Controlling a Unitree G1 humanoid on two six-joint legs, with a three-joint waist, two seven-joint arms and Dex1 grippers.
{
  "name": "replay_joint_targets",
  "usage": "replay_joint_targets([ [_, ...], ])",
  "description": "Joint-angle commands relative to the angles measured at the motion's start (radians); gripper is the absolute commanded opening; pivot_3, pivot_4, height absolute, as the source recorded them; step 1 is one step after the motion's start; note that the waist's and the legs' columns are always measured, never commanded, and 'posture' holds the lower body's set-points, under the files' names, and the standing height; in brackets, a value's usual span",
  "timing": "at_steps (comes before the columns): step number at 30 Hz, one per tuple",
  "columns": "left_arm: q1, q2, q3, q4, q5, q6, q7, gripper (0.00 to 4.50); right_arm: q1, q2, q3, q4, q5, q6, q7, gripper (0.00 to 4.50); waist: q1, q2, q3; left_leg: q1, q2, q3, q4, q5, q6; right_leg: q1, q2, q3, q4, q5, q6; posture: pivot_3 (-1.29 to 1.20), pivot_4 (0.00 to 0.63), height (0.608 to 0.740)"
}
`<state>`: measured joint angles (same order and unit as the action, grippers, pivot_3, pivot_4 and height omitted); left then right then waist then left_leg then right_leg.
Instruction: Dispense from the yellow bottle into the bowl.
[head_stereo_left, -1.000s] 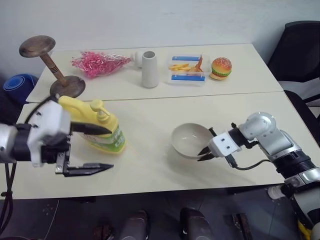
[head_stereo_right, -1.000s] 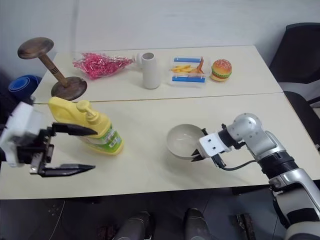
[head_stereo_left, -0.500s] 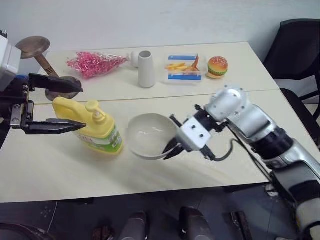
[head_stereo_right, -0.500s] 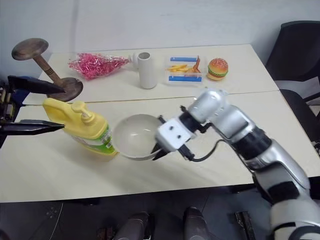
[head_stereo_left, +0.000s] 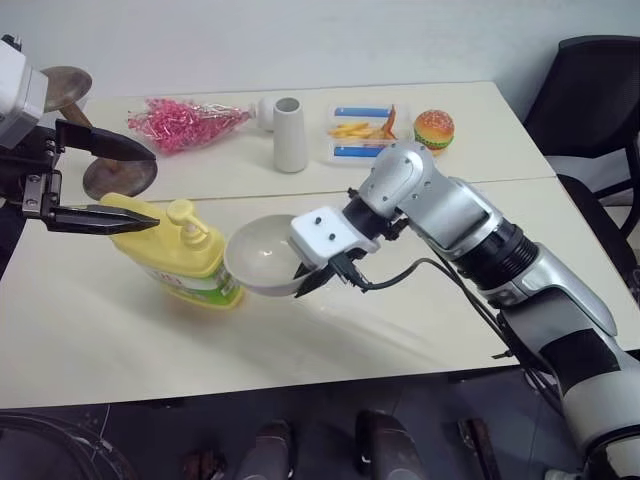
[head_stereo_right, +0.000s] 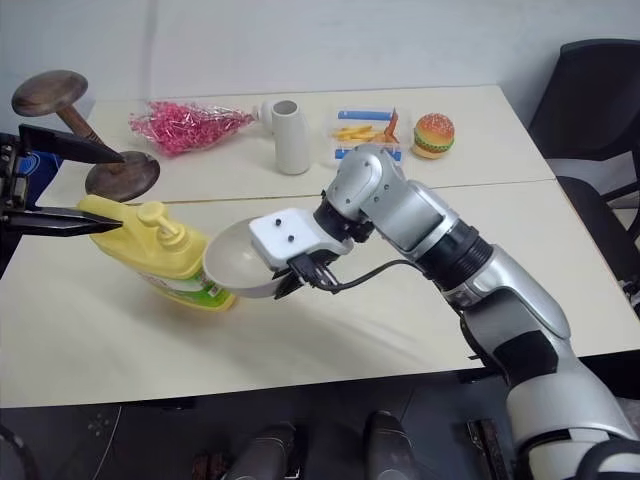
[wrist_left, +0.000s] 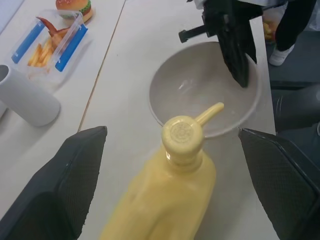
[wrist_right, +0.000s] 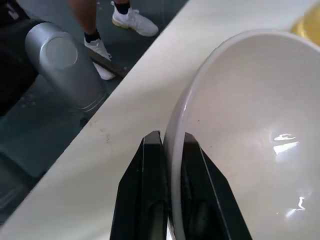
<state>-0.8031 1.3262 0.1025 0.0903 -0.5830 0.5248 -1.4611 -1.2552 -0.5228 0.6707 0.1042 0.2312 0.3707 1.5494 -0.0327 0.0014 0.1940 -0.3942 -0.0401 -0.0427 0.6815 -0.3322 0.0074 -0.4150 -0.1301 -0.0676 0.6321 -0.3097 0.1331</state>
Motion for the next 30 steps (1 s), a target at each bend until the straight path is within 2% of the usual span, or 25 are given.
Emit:
replay_joint_targets([
  [1,-0.018,-0.006,0.016,-0.016,0.005,0.001,-0.020,4.50,-0.013,-0.023,-0.060,-0.183,0.071,0.188,0.033,0.03,0.001,0.000,0.000,0.000,0.000,-0.001,0.001,0.000,0.000,0.000,0.000,-0.001,0.000,0.000,0.000,0.00,0.150,0.740],
  [3,-0.014,-0.019,0.004,-0.026,0.013,-0.008,-0.032,4.50,-0.006,-0.017,-0.070,-0.238,0.085,0.253,0.006,0.03,0.002,0.000,0.000,0.000,0.000,-0.001,0.001,0.000,0.000,0.001,-0.001,-0.001,0.000,0.000,0.000,0.00,0.150,0.740],
  [8,-0.022,-0.050,-0.037,-0.019,0.066,-0.068,-0.067,4.50,0.013,0.027,-0.087,-0.232,0.039,0.257,-0.092,0.03,0.002,0.000,0.000,0.001,-0.001,0.001,0.002,0.000,0.000,0.001,-0.001,-0.001,0.004,0.000,0.000,0.00,0.150,0.740],
  [16,-0.163,-0.135,-0.087,0.103,0.106,-0.077,-0.076,4.50,0.044,0.052,-0.076,-0.221,-0.019,0.133,-0.102,0.03,0.002,-0.002,-0.001,0.001,-0.002,0.000,0.002,0.000,0.000,0.001,-0.002,-0.001,0.006,0.000,0.000,0.00,0.150,0.740],
  [19,-0.233,-0.165,-0.090,0.151,0.090,-0.028,-0.084,3.89,0.047,0.060,-0.076,-0.206,-0.031,0.115,-0.098,0.00,0.000,-0.002,-0.001,0.002,-0.002,-0.001,0.002,0.000,0.000,0.001,-0.001,-0.001,0.007,0.000,0.000,0.00,0.150,0.740],
  [21,-0.253,-0.171,-0.095,0.174,0.099,-0.023,-0.097,3.29,0.047,0.065,-0.075,-0.194,-0.043,0.099,-0.097,0.00,-0.002,-0.002,-0.001,0.002,-0.002,-0.001,0.002,0.000,0.000,0.001,-0.001,-0.001,0.008,0.000,0.000,0.00,0.150,0.740],
  [27,-0.205,-0.153,-0.108,0.144,0.111,-0.051,-0.139,1.53,0.044,0.082,-0.072,-0.172,-0.067,0.066,-0.091,0.00,-0.017,-0.002,-0.001,0.003,-0.001,-0.002,0.002,0.000,0.000,0.000,-0.001,-0.001,0.011,0.000,0.000,0.00,0.150,0.740],
  [30,-0.174,-0.145,-0.106,0.109,0.106,-0.056,-0.138,0.50,0.045,0.087,-0.074,-0.173,-0.070,0.047,-0.080,0.00,-0.022,-0.002,-0.001,0.003,-0.001,-0.002,0.002,0.000,0.000,0.000,-0.001,-0.001,0.011,0.000,0.000,0.00,0.150,0.740],
])
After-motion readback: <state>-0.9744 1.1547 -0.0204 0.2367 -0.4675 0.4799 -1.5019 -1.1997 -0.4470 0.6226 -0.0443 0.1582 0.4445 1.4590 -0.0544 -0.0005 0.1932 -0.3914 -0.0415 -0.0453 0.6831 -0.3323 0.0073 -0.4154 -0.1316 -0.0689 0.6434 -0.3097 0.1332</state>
